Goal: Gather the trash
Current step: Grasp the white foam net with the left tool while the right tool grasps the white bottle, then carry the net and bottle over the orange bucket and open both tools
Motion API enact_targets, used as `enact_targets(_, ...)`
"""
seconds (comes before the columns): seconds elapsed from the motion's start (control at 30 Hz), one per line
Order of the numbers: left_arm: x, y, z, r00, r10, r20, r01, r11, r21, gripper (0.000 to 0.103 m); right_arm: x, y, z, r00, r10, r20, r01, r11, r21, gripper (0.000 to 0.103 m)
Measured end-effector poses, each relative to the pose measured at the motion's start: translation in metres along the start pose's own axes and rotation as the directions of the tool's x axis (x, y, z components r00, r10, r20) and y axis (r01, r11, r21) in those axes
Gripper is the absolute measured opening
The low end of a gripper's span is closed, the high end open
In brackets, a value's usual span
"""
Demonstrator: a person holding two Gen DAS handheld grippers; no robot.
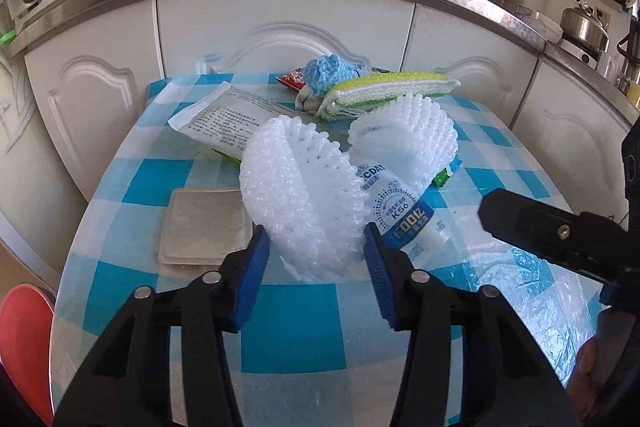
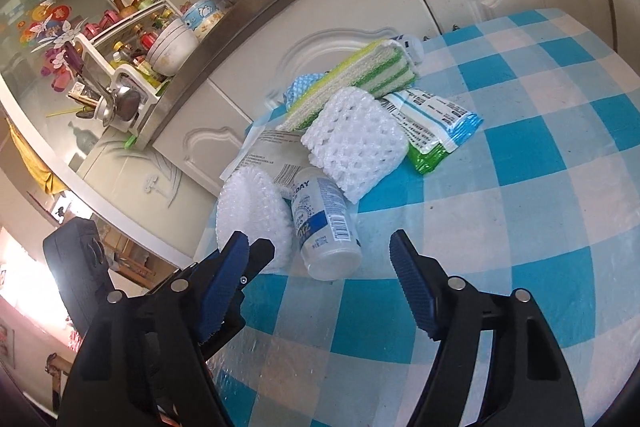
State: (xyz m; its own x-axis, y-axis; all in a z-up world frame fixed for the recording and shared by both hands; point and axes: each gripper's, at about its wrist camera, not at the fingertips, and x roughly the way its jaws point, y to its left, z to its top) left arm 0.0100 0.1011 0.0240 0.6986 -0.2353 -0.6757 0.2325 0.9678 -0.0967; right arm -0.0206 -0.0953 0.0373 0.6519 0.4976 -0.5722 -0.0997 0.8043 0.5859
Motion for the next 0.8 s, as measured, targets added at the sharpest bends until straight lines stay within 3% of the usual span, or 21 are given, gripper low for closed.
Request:
enact_targets(0.2,-0.011,0.009,0.002,1.0,-0.005,0.003,0.005,0.999,-0.045,0.031,0.028,0.002,0.001,0.998,-0.021,-0.056,0.02,1.0,-0.01,0.071)
enact_targets(0.47,-0.038,0.023,-0.001,0.999,-0.029,0.029,0.031,0.996,-0.08,0.031,0.046,0.01,-0.004,0.991,-0.088,-0.105,0.081,0.994,-0.07,0.045)
enact_targets(0.8,-0.073,0.05,-0.012,0.999,0.002,0.053,0.005,0.993,-0.121,0.031,0.03,0.02,-0.022,0.993,-0.068,-0.095,0.061,0.996,-0.073,0.044)
